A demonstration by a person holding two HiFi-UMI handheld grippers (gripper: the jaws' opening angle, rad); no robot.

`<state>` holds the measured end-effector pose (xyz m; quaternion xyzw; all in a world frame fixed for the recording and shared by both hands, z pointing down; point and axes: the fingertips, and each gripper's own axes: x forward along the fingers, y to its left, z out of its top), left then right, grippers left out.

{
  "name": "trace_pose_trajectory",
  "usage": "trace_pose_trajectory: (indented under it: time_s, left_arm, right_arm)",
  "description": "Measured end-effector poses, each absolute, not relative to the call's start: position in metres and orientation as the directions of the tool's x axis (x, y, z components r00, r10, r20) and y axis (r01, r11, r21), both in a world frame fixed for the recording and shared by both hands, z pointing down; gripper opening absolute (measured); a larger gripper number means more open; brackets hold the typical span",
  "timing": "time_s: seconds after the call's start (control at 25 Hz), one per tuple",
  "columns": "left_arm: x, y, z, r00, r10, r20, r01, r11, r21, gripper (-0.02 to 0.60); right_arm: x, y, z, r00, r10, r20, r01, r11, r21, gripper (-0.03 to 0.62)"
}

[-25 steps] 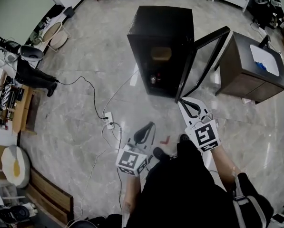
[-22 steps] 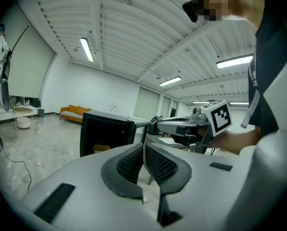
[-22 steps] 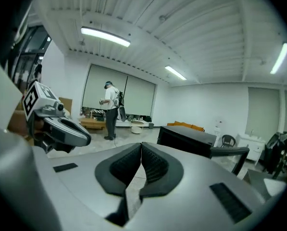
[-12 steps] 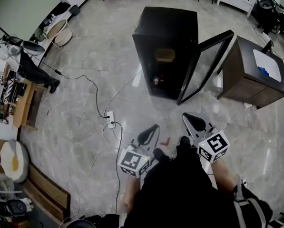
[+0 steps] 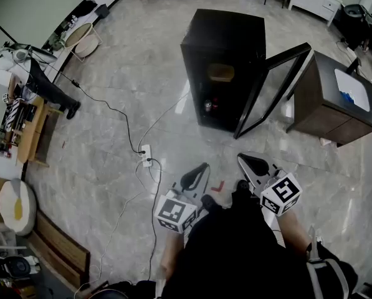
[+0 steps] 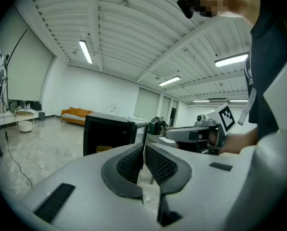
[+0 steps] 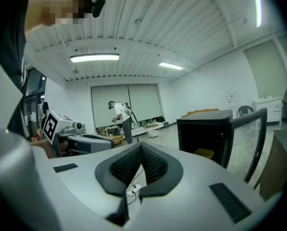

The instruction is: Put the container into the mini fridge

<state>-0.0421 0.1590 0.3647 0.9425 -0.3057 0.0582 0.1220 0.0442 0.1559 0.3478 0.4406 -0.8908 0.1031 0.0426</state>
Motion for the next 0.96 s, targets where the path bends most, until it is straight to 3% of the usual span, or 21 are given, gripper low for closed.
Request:
trace_pose_trajectory:
  time_s: [0.96]
  left_arm:
    - [-0.069,0.135,0.37,0.788,-0.592,0.171,-0.616,-0.756,0.224,0.043]
  right_arm:
    - [0.012,0.136,0.35,-0.648,-0.732,0.211,-0.759,0.644,-0.096,0.017]
